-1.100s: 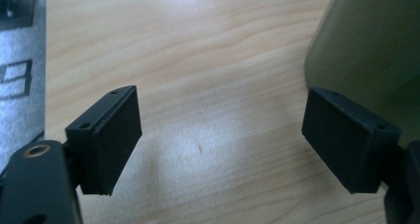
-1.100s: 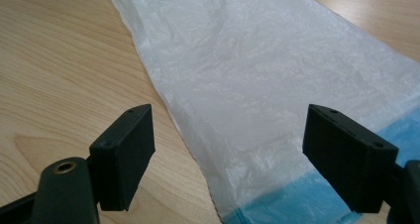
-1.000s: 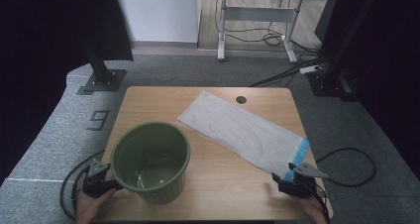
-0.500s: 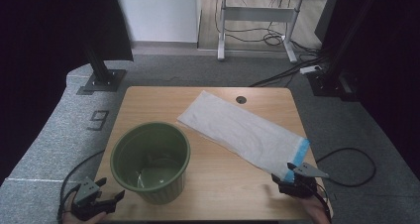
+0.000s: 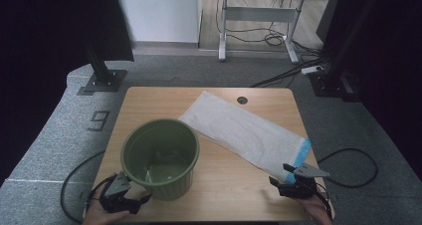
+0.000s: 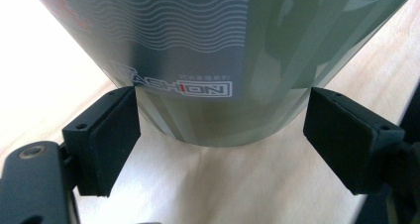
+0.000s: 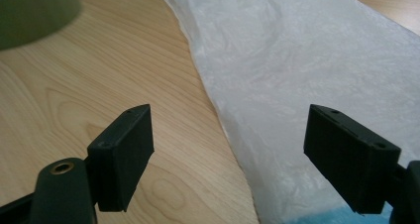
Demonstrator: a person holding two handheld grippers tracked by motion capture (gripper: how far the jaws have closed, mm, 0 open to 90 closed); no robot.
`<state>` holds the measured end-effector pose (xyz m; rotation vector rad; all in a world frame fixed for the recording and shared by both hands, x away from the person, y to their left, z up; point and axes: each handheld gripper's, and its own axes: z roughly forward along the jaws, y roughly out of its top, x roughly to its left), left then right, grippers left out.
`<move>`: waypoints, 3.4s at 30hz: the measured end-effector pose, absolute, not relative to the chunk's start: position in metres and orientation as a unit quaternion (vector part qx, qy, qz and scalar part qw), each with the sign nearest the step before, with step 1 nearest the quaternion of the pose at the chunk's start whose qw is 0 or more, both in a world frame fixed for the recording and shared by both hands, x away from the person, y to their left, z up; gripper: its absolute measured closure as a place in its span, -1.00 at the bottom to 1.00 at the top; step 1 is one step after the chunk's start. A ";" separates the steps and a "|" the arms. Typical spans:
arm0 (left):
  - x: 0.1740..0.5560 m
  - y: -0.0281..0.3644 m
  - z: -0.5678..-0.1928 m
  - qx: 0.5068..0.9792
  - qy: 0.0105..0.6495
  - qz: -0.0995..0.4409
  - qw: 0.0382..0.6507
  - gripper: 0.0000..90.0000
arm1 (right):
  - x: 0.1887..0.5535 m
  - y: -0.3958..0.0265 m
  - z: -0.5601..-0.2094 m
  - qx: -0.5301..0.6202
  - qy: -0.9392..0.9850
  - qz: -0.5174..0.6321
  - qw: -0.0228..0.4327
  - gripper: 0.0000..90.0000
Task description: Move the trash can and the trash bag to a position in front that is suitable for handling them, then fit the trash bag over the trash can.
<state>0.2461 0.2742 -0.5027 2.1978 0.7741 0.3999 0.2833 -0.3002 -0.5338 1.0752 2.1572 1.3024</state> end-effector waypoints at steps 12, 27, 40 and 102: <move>0.293 0.228 -0.504 0.881 0.262 0.146 0.365 -0.66 | 0.276 -0.289 -0.539 0.367 0.787 0.462 0.180 -0.58; 0.305 0.185 -0.508 0.876 0.270 0.154 0.368 -0.61 | 0.264 -0.293 -0.536 0.366 0.783 0.467 0.187 -0.56; 0.280 0.233 -0.522 0.850 0.353 0.174 0.349 -0.61 | 0.271 -0.282 -0.536 0.369 0.783 0.464 0.187 -0.56; 0.287 0.256 -0.544 0.838 0.407 0.168 0.323 -0.66 | 0.359 -0.221 -0.548 0.446 0.796 0.366 0.184 0.97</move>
